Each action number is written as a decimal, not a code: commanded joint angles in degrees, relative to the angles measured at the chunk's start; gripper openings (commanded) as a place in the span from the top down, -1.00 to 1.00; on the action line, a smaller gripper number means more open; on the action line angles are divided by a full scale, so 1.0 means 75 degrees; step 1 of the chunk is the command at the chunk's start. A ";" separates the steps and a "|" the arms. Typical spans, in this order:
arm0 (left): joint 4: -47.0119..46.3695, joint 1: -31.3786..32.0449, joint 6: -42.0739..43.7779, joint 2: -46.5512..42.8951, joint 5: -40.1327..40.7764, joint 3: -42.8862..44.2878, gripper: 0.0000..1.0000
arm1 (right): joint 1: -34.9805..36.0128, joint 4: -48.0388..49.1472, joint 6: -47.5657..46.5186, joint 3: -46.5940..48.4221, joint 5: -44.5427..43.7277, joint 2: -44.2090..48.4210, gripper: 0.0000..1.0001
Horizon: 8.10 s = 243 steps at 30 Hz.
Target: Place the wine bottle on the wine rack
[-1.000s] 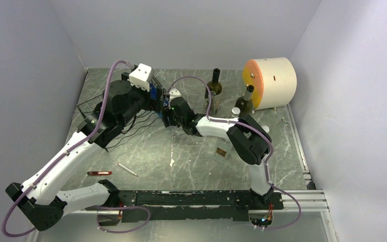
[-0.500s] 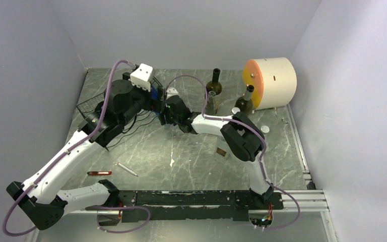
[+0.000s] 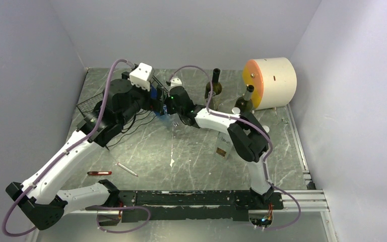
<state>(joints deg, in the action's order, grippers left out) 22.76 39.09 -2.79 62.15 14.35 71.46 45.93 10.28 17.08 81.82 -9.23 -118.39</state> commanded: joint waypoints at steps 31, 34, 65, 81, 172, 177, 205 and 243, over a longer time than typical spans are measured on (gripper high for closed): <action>-0.1094 0.0021 -0.0718 -0.1738 -0.1830 -0.1229 -0.98 | -0.0159 -0.6223 0.0398 -0.0812 -0.3118 0.6957 -0.69; -0.1049 0.0026 -0.0834 -0.1643 -0.2107 -0.1160 -0.98 | -0.0158 -0.6654 0.0480 -0.1188 -0.2808 0.7418 -0.66; -0.4294 0.0026 -0.1410 -0.0696 -0.2886 -0.3082 -0.98 | -0.0155 -0.6740 0.0096 -0.3089 -0.1580 0.8620 0.05; -0.4825 0.0024 -0.0954 -0.0691 -0.3842 -0.3813 -0.98 | -0.0148 -0.5872 -0.0238 -0.1829 -0.1152 0.8035 1.00; -0.4577 0.0042 1.0822 0.1192 -0.6167 -0.0744 0.86 | -0.0157 -0.8216 -0.0920 0.2325 0.1114 0.6737 -0.71; -0.5025 0.0137 1.1306 0.1093 -0.6041 -0.0998 0.86 | -0.0154 -0.8087 -0.0807 0.1915 0.1075 0.6509 -0.72; -0.5492 0.0634 1.0037 0.1392 -0.5539 -0.1000 -0.54 | -0.0152 -0.6393 0.0232 0.0292 0.0377 0.6605 1.00; -0.2859 0.0651 -0.0820 -0.1385 -0.0247 -0.1432 -0.99 | 0.0350 -0.2407 0.0380 -0.2721 0.2800 0.6265 1.00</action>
<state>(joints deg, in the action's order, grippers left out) -1.74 43.72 -6.72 54.11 13.23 59.94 46.09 -25.54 15.59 62.35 8.62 -70.72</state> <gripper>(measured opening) 0.995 0.711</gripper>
